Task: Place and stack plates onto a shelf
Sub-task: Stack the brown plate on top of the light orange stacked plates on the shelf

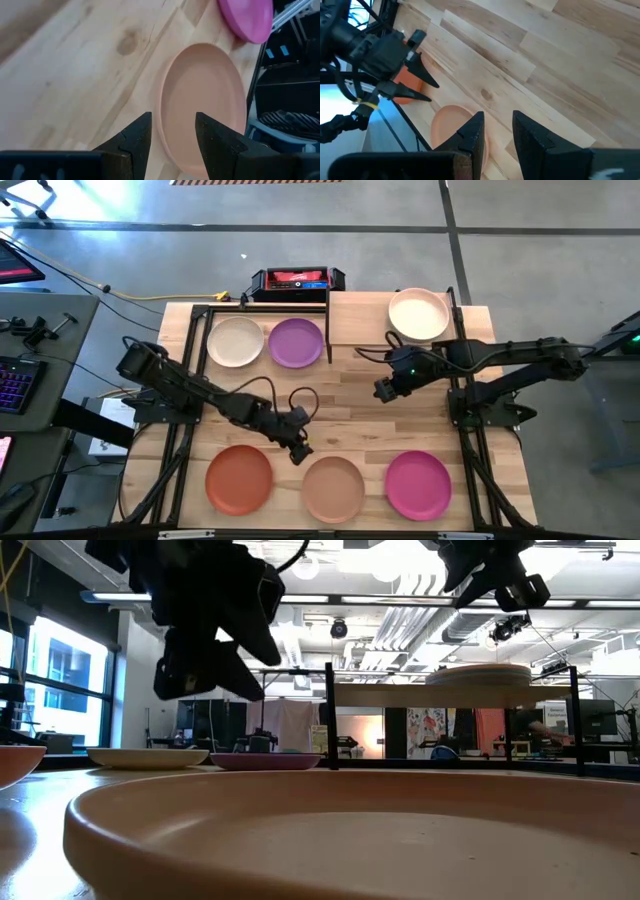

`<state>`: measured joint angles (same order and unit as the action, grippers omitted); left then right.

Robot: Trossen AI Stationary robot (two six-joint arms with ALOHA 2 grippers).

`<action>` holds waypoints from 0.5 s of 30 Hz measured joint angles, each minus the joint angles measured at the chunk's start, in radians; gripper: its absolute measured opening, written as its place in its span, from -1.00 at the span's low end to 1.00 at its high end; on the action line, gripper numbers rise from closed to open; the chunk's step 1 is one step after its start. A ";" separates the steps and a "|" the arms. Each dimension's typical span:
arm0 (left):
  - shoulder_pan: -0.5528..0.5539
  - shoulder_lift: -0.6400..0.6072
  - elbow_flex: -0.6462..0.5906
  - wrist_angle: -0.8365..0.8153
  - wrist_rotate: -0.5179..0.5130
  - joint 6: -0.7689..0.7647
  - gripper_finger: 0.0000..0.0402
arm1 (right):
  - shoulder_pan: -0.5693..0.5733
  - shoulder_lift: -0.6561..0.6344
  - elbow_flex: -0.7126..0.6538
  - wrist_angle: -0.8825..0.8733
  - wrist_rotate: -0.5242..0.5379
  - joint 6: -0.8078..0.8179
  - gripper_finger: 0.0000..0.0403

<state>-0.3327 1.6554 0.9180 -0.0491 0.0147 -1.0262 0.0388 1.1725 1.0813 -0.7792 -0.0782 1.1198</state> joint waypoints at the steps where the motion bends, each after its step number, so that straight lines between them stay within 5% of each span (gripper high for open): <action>1: -0.005 0.010 0.000 0.007 0.001 -0.010 -0.30 | 0.000 0.000 0.000 -0.001 0.000 -0.001 -0.59; 15: -0.070 0.083 0.000 0.057 -0.009 -0.047 -0.30 | 0.003 0.000 0.000 -0.009 0.010 0.005 -0.59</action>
<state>-0.4027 1.7382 0.9180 0.0082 0.0058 -1.0729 0.0414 1.1725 1.0813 -0.7883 -0.0685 1.1248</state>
